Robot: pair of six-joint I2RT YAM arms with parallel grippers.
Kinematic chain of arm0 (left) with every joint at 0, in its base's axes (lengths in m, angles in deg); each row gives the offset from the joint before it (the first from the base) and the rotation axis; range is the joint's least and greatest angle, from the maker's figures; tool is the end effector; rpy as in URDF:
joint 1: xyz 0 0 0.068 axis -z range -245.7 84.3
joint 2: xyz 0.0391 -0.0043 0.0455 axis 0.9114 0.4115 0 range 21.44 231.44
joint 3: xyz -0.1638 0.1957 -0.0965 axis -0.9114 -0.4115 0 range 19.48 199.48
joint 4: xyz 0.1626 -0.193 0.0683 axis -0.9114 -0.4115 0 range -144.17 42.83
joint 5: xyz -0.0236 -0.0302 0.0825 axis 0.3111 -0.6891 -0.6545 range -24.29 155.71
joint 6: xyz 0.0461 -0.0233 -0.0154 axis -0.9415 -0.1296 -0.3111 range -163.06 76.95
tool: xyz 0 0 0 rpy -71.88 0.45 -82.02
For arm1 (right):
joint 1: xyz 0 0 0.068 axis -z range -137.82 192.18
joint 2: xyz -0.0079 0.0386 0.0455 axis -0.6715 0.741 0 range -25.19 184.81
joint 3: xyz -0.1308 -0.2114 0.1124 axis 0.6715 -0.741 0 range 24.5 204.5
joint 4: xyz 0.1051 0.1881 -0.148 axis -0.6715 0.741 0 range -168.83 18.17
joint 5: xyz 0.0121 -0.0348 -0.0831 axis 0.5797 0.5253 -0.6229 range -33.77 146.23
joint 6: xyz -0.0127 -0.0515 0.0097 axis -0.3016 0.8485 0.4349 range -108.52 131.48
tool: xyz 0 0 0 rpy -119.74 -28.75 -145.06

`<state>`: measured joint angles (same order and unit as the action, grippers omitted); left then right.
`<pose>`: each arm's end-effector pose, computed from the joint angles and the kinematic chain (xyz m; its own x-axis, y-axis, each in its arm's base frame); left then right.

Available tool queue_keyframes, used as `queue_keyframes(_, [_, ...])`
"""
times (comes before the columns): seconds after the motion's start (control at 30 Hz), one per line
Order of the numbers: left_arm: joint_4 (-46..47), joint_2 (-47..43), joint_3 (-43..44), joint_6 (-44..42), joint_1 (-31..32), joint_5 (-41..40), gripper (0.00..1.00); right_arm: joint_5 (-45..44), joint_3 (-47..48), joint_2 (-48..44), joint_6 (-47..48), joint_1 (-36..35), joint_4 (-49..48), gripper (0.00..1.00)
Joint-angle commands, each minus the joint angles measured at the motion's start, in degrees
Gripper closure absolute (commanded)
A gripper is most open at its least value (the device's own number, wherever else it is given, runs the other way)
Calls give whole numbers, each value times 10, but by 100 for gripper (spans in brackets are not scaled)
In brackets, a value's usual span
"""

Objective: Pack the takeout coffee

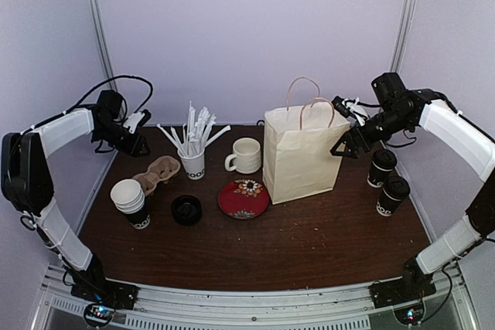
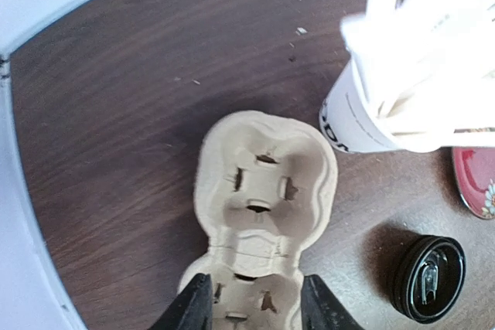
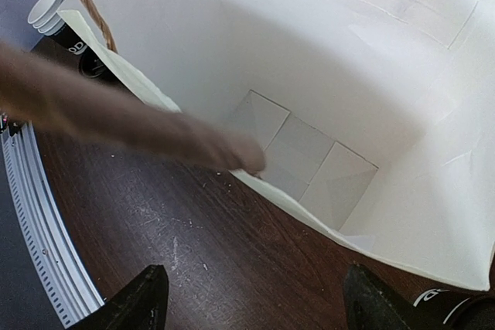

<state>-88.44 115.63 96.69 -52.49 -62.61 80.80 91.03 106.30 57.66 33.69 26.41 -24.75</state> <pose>0.3472 -0.0281 0.2705 -0.8068 0.2021 -0.5552 0.3255 0.9363 -0.1322 0.2758 0.0990 0.3462 -0.5279 -0.4716 -0.7063 -0.7958 0.5652 0.2175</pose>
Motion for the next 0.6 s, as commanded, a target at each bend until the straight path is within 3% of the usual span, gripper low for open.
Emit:
queue_keyframes(0.0, [-6,32,-14,-45,0,63,58,7,4,-1,-3,-3,-6,19])
queue_keyframes(0.57, [30,101,-38,-68,1,4,53,18,-4,7,-8,-3,-21,19])
